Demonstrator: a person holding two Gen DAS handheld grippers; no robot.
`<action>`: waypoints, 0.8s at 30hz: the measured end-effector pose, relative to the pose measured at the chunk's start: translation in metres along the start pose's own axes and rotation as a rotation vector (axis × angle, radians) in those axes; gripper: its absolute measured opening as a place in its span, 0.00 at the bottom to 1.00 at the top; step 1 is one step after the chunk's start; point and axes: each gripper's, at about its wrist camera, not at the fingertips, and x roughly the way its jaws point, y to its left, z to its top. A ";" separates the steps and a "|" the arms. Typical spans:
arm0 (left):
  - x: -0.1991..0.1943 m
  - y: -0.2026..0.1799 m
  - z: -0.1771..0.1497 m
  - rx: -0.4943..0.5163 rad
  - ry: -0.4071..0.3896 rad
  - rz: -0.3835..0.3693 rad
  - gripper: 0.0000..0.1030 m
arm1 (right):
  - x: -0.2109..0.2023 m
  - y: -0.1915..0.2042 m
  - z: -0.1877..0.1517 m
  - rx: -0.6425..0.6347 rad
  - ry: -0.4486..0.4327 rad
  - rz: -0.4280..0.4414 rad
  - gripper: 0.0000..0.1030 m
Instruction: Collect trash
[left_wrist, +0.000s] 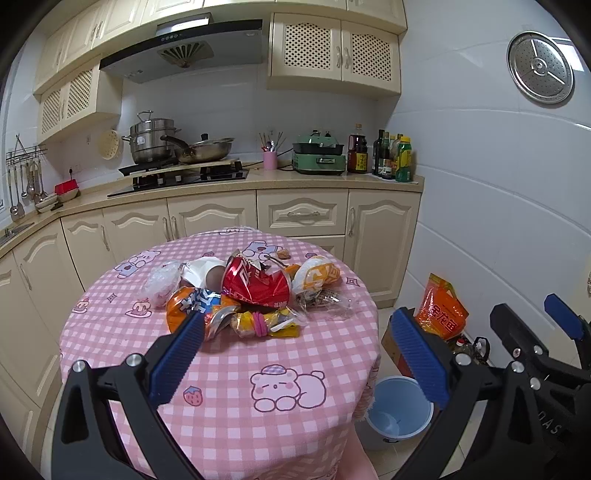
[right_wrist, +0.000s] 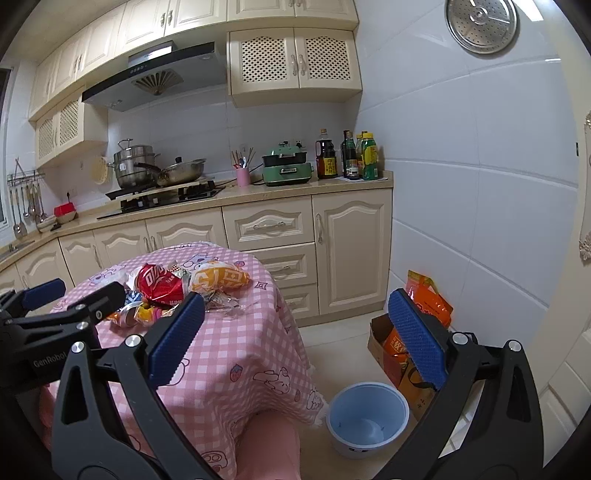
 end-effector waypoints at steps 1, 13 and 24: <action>0.000 0.001 0.000 -0.001 -0.002 0.002 0.96 | 0.000 0.000 0.000 0.000 0.000 0.001 0.95; -0.001 0.003 0.001 -0.003 -0.002 0.005 0.96 | 0.005 0.000 0.000 -0.002 0.016 0.007 0.95; -0.002 0.005 0.001 -0.013 -0.008 0.006 0.96 | 0.007 0.002 -0.001 0.019 0.028 0.019 0.95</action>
